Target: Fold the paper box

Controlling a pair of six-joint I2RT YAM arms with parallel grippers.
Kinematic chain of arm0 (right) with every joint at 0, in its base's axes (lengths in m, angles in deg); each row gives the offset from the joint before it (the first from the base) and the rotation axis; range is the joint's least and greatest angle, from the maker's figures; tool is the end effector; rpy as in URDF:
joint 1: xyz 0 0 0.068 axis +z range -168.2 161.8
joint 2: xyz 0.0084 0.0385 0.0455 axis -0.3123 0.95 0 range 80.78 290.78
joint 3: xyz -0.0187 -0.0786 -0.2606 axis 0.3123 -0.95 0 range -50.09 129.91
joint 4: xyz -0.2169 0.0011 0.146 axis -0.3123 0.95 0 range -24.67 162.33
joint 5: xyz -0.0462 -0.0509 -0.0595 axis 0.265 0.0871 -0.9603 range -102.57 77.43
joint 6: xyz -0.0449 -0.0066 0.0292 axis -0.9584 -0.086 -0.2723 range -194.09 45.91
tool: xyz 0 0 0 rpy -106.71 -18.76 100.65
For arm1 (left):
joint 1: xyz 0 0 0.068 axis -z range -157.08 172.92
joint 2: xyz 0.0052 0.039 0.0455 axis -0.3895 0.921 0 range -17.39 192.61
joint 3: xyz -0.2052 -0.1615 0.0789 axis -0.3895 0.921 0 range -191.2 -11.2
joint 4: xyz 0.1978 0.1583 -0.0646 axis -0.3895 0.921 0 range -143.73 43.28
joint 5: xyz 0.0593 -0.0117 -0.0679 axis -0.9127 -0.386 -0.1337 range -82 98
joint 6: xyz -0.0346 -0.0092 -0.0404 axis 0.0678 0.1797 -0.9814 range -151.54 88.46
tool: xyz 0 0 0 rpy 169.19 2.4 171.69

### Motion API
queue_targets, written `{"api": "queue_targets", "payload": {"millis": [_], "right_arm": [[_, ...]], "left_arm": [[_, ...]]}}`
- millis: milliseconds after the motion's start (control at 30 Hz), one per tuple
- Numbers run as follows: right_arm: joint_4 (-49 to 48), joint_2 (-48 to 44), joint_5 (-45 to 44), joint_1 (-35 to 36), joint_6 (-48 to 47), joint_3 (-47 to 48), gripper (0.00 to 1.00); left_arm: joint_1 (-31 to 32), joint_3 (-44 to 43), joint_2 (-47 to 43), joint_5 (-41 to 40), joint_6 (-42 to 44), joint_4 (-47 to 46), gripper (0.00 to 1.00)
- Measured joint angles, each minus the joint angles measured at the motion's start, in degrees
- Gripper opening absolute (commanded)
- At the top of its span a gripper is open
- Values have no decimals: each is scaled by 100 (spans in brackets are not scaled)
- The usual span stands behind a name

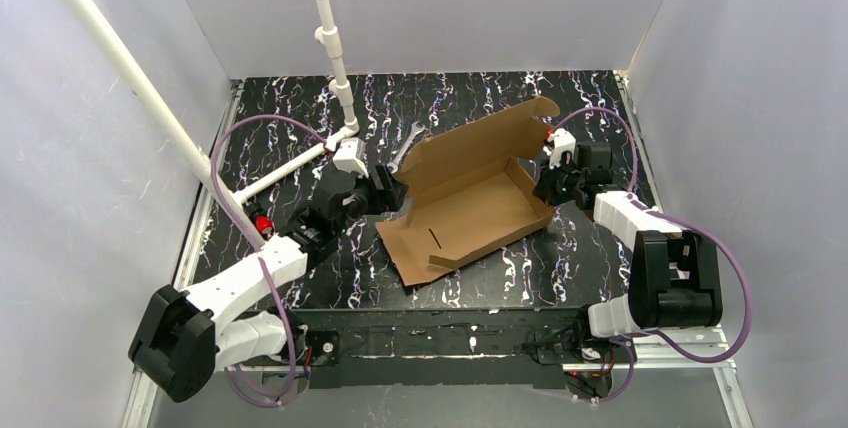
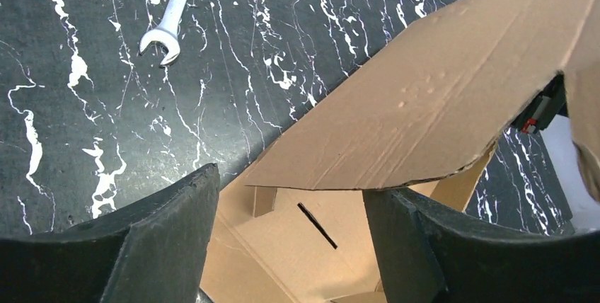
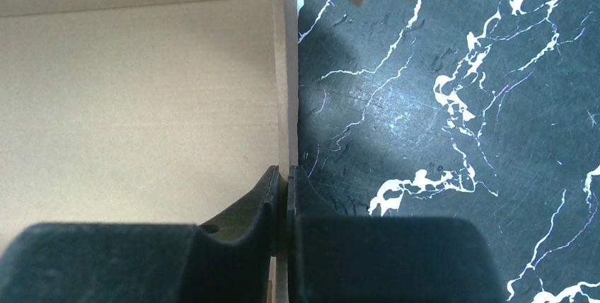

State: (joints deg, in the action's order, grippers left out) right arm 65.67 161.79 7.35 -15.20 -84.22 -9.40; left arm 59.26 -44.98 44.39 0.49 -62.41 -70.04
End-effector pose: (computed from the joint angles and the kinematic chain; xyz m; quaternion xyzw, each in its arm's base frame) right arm 0.2849 0.0271 0.1914 -0.1740 0.8809 0.1313 0.4201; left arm 0.2015 -0.1424 0.2619 -0.0043 0.7748 -0.3065 0.5529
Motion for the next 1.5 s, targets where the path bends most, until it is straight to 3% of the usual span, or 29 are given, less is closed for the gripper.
{"api": "queue_targets", "payload": {"millis": [67, 167, 267, 400, 633, 767, 967, 1133, 1333, 1500], "right_arm": [[-2, 0, 0, 0, -9, 0, 13], [-2, 0, 11, 0, -13, 0, 13], [-2, 4, 22, 0, -28, 0, 13], [-2, 4, 26, -2, -42, 0, 13], [0, 13, 87, -9, -52, 0, 13], [4, 13, 155, -79, -50, 0, 13], [4, 15, 192, -151, -35, 0, 13], [-4, 59, 236, -153, -31, 0, 13], [-33, 114, 280, -155, -31, 0, 13], [-39, 125, 299, -155, -31, 0, 13]], "left_arm": [[-162, -98, 175, 186, -46, -2, 64], [-334, -372, 535, 457, -155, -50, 38], [-538, -682, 931, 813, -374, -142, 32], [-837, -828, 1257, 1156, -708, -186, 35], [-1045, -820, 1266, 1233, -1123, -103, 59], [-1054, -785, 855, 1091, -1340, 214, 60], [-1051, -671, -348, 1178, -1410, 752, 35], [-1029, 26, -1233, 1582, -1506, 1224, 4], [-1036, 1051, -1266, 1587, -1700, 1519, 2], [-1029, 769, -2, 1698, -1801, 1237, 1]]}}
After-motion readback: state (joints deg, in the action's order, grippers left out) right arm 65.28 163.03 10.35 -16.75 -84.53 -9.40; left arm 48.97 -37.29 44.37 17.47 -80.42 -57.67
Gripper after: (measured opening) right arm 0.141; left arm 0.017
